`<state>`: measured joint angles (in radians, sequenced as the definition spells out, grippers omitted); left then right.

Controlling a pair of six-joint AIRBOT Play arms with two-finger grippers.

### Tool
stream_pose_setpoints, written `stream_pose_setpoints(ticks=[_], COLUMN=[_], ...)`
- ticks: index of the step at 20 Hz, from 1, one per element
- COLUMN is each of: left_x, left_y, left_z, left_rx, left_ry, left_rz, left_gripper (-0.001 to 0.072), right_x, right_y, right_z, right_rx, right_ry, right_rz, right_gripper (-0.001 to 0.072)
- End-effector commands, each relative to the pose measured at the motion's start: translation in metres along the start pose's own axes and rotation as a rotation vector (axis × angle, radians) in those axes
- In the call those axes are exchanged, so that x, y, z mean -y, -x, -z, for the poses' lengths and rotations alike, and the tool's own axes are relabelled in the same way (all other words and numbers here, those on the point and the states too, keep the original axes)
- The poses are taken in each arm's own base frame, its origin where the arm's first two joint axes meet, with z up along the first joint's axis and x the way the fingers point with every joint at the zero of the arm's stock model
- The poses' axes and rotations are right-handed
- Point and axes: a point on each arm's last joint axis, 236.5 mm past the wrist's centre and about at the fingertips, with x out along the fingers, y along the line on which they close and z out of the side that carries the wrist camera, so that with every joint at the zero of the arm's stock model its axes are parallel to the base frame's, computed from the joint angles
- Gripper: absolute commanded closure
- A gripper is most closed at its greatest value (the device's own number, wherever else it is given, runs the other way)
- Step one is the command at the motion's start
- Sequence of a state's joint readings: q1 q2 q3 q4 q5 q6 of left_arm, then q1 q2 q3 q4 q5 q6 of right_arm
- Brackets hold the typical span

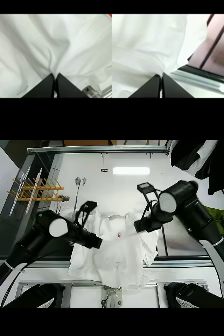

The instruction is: Fold the clothes and pants, and hang the long-sleeved shirts on hangers.

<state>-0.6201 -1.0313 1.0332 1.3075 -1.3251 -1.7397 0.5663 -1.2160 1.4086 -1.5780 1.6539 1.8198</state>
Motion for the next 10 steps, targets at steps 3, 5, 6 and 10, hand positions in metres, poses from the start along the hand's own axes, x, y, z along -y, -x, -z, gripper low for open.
stream_pose_setpoints(ticks=[3, 5, 6, 10], left_x=[0.009, 0.012, 0.013, 0.005], left_y=[-0.031, -0.024, -0.019, -0.001], left_z=[0.018, 0.012, 0.008, 0.001], left_rx=[-0.058, -0.04, -0.016, 0.068], left_ry=[-0.011, -0.018, -0.022, 0.007], left_rz=[-0.002, 0.0, 0.005, 0.015], left_gripper=[0.069, 0.069, 0.069, 0.069], right_x=[-0.023, -0.027, -0.028, -0.027], right_y=[-0.021, -0.021, -0.021, -0.021], right_z=[0.032, 0.034, 0.034, 0.032], right_rx=[-0.089, -0.089, -0.089, -0.08], right_ry=[0.031, 0.037, 0.036, 0.036], right_rz=[0.008, 0.007, 0.007, 0.008], right_gripper=[0.0695, 0.0695, 0.0695, 0.0694])
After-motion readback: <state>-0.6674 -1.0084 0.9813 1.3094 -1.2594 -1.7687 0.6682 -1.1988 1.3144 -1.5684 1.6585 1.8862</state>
